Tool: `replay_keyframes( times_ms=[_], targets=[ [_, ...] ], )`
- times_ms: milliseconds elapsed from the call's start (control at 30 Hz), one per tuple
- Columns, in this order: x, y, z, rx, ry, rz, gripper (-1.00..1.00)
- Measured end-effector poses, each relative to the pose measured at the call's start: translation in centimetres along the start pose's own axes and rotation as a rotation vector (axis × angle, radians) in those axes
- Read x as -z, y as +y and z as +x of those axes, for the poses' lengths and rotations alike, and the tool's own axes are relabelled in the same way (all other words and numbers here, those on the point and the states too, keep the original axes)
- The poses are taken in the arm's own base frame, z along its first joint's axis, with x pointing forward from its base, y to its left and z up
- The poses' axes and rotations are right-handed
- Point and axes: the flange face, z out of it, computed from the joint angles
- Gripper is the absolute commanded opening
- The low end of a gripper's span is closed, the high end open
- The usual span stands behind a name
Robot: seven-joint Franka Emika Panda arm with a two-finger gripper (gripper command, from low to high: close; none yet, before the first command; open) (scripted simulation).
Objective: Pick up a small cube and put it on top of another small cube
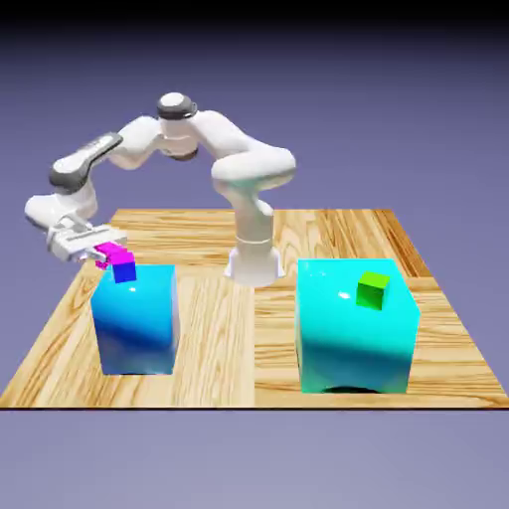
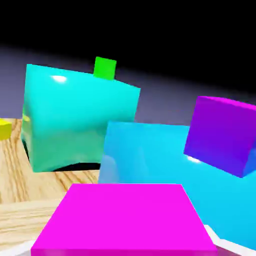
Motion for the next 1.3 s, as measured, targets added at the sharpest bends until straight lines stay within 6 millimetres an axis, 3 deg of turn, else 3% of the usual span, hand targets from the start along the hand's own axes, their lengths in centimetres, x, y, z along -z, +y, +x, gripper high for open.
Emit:
replay_keyframes(
  times_ms=[100, 233, 400, 567, 767, 933, 967, 1000, 1067, 1233, 1267, 1300],
  targets=[
    [-4.4, -0.1, 6.8, 0.053, 0.004, 0.024, -1.0],
    [-12.6, 0.0, 12.4, 0.07, 0.015, 0.099, -1.0],
    [-23.2, -2.0, 17.6, 0.062, 0.017, 0.195, -1.0],
    [-33.7, -6.2, 20.5, 0.026, -0.003, 0.287, -1.0],
    [-44.6, -12.2, 19.9, -0.051, -0.063, 0.378, -1.0],
    [-51.7, -16.7, 16.6, -0.132, -0.144, 0.429, -1.0],
    [-52.9, -17.4, 15.7, -0.148, -0.162, 0.436, -1.0],
    [-53.5, -16.8, 14.5, -0.168, -0.174, 0.438, -1.0],
    [-53.5, -16.8, 14.4, -0.168, -0.174, 0.438, -1.0],
    [-58.5, -18.0, 12.1, -0.168, -0.174, 0.439, -1.0],
    [-58.5, -18.0, 12.1, -0.168, -0.174, 0.439, 1.0],
    [-58.5, -18.0, 12.1, -0.168, -0.174, 0.438, 1.0]
  ],
)
